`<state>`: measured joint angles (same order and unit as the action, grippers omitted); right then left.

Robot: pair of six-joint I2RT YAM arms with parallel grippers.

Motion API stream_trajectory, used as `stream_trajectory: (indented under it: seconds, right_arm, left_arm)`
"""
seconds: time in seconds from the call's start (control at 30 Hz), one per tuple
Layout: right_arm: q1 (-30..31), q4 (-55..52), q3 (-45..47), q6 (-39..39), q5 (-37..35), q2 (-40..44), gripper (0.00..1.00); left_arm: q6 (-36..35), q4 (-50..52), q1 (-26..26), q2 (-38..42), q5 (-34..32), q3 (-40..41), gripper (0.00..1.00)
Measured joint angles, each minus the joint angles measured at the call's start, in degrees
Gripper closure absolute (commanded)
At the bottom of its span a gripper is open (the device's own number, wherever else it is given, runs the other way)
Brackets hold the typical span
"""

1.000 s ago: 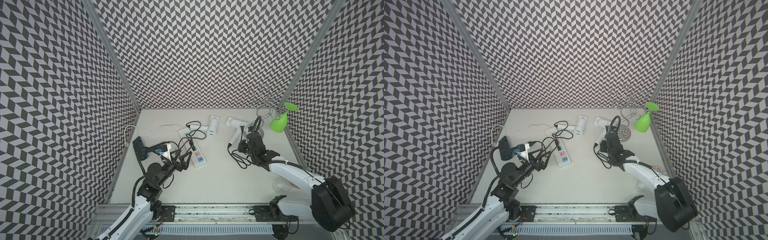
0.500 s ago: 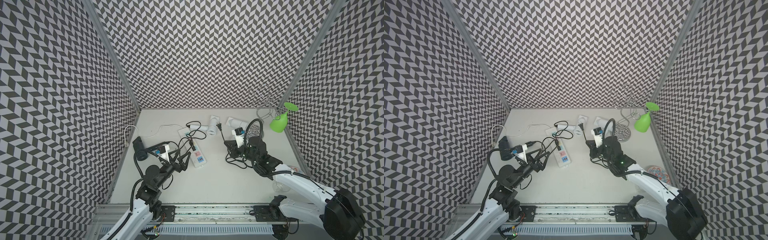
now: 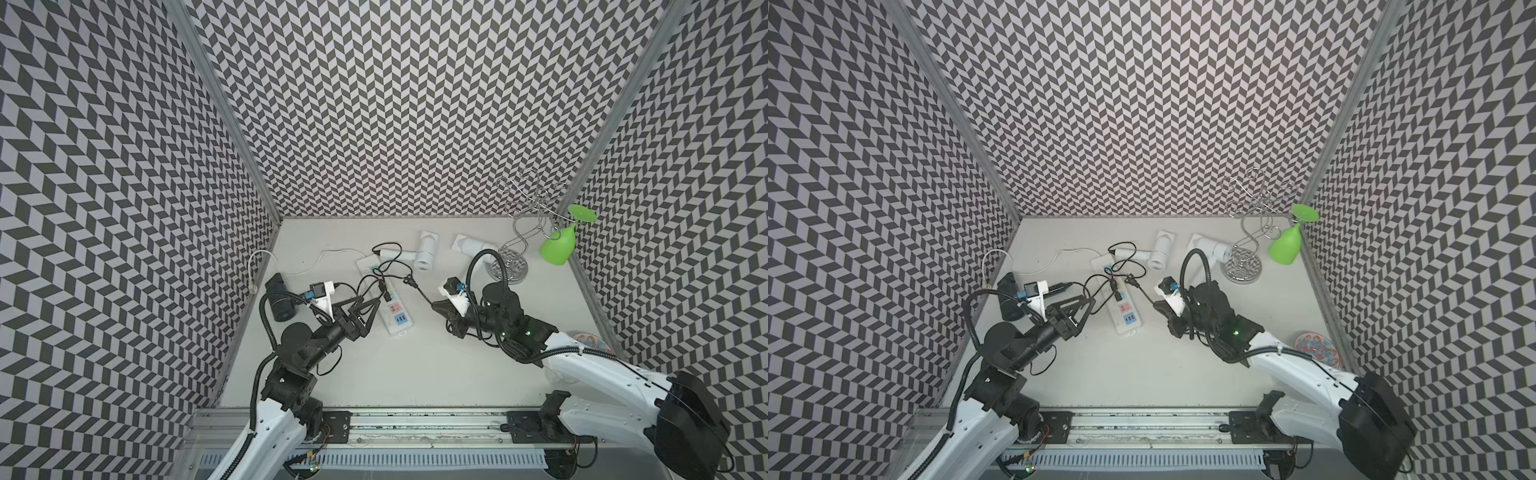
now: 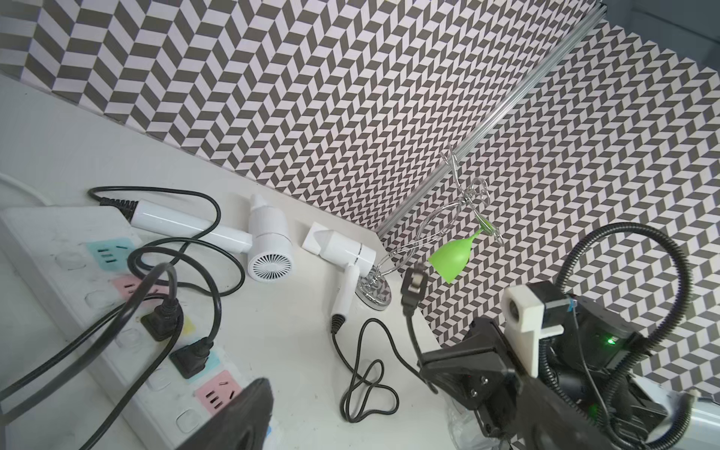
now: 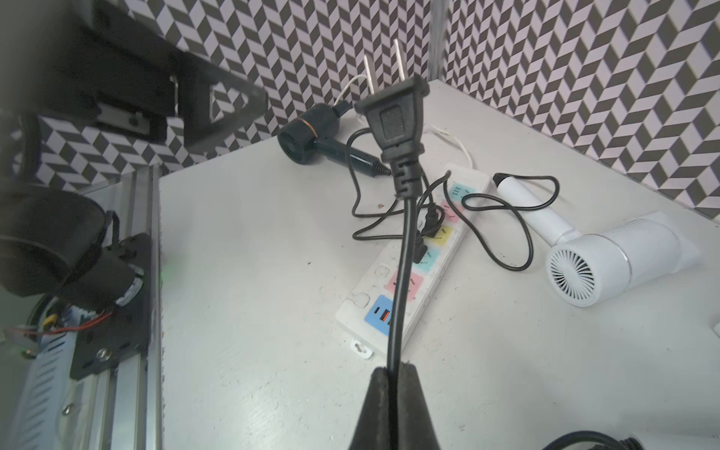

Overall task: Charge the blow dryers
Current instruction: Pick up the plug from the center of the board.

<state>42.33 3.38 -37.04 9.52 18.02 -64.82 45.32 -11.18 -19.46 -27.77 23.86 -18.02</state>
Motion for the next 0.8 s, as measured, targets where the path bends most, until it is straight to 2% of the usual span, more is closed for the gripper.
stream_trajectory:
  seconds: [0.17,0.3,0.53,0.63,0.8]
  right_arm:
    - [0.00,-2.80,0.00,3.78,5.20,0.00,1.00]
    - [0.00,-4.17,0.00,5.62,9.57,0.00,1.00]
    - [0.04,-4.81,0.00,6.56,14.62,-0.46,1.00]
    - [0.04,-4.85,-0.17,6.49,15.41,-1.33,1.00]
    - [0.04,-4.68,-1.01,5.79,15.96,-3.13,1.00]
  left_arm:
    - [2.84,-0.76,8.35,-7.41,12.72,-1.16,0.02]
    - [6.29,-4.24,12.31,-10.54,20.20,-0.02,0.06]
    - [12.33,-14.01,12.85,-10.54,27.67,2.64,0.23]
    - [13.55,-14.95,12.72,-9.70,28.57,3.54,0.23]
    - [14.38,-14.32,10.36,-6.75,27.32,4.20,0.16]
